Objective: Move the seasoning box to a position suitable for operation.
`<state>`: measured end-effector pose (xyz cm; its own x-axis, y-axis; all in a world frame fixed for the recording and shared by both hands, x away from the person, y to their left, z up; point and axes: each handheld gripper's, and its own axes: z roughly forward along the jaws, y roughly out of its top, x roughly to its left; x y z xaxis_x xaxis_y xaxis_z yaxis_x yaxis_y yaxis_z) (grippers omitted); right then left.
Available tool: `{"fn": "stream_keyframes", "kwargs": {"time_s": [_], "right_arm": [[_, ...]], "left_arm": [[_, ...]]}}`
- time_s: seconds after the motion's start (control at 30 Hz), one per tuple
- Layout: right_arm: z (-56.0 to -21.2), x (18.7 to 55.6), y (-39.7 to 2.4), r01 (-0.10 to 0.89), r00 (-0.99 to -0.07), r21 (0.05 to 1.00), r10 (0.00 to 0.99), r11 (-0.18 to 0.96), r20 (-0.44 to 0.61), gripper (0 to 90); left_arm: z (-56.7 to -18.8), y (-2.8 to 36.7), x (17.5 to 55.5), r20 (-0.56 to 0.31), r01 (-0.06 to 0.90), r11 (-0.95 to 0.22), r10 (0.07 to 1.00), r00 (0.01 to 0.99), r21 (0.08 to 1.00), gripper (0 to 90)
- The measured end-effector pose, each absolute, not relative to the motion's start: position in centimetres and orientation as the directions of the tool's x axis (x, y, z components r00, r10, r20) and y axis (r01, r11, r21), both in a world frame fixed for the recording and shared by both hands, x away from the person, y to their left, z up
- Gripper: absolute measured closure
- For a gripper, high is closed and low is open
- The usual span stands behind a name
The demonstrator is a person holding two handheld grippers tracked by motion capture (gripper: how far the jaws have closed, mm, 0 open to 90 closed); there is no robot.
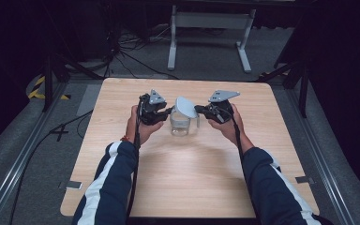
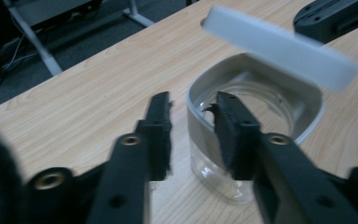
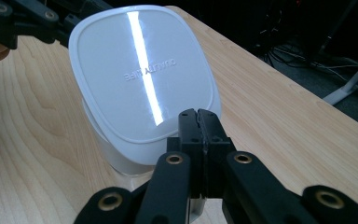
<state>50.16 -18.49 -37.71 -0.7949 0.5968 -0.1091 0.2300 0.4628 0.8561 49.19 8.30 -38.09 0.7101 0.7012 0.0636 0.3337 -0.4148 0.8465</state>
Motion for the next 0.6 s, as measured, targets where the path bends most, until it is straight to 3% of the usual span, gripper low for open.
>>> {"fn": "stream_keyframes", "kwargs": {"time_s": [0.23,0.6], "right_arm": [[-37.8,50.2,-18.4,0.231,-0.793,0.848,0.597,0.476,-0.119,90.0],[-37.6,49.9,-18.6,0.214,-0.801,0.847,0.583,0.487,-0.132,90.0]], "left_arm": [[-37.6,7.5,48.9,0.1,0.29,-0.455,0.66,0.745,0.842,89.1],[-36.0,7.4,48.6,0.127,0.258,-0.446,0.668,0.733,0.857,89.6]]}}
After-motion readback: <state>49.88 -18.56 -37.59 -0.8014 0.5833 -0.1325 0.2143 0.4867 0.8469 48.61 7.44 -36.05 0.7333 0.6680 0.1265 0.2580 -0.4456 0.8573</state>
